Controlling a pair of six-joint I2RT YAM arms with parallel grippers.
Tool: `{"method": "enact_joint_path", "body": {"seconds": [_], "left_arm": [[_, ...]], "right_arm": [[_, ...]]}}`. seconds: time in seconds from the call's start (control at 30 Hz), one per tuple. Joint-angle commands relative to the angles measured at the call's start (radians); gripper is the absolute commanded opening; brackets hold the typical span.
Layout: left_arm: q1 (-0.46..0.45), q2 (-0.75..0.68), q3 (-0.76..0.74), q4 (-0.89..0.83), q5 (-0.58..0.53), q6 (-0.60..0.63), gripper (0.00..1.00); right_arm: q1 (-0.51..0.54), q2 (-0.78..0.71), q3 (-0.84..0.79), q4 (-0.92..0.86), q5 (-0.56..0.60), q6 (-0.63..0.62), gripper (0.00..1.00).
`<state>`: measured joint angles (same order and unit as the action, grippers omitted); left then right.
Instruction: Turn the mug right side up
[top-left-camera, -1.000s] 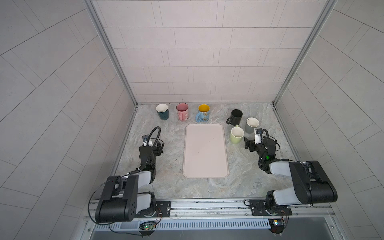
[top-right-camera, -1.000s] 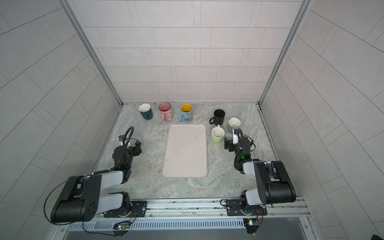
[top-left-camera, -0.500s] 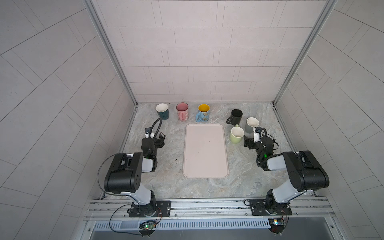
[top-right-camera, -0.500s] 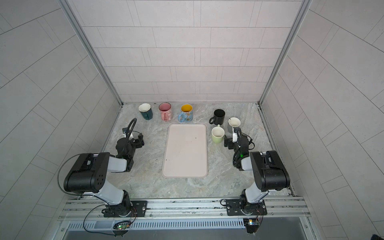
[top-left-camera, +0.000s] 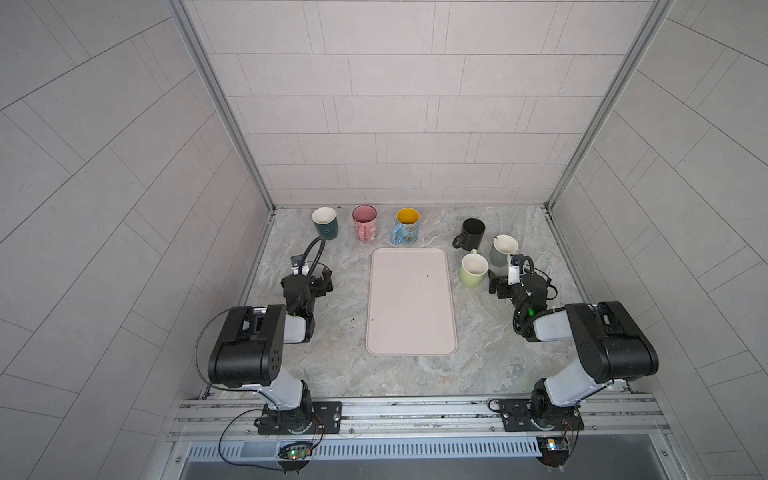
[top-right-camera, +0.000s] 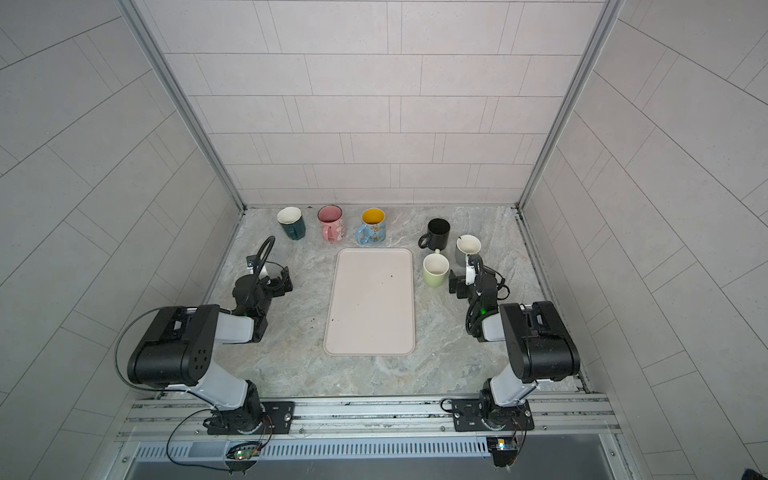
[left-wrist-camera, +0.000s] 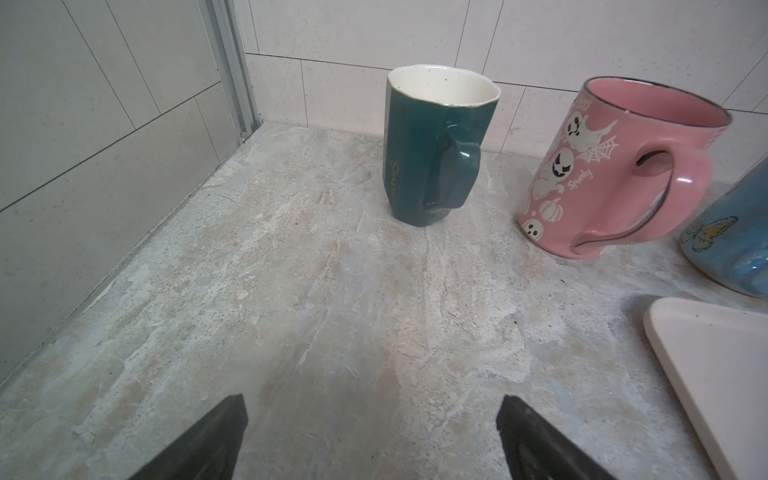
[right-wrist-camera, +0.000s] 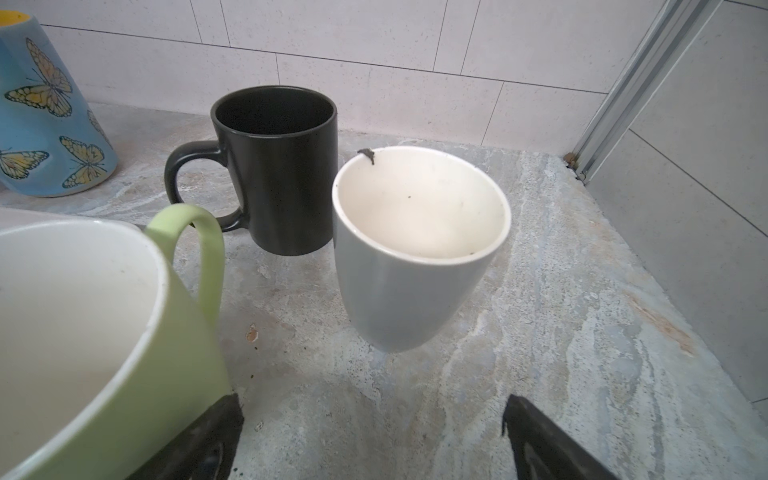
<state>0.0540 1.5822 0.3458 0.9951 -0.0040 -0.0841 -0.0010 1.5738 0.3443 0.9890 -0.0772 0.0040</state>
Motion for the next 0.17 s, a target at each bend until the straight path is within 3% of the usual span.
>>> {"method": "enact_joint_path", "body": {"seconds": [0.0, 0.13], "left_arm": [[-0.003, 0.002, 0.002, 0.017, -0.006, 0.010, 1.00], [0.000, 0.003, 0.003, 0.016, -0.006, 0.010, 1.00]], "right_arm": [[-0.004, 0.008, 0.014, 0.000, 0.007, -0.003, 0.99], [-0.004, 0.006, 0.008, 0.007, 0.007, -0.003, 0.99]]}}
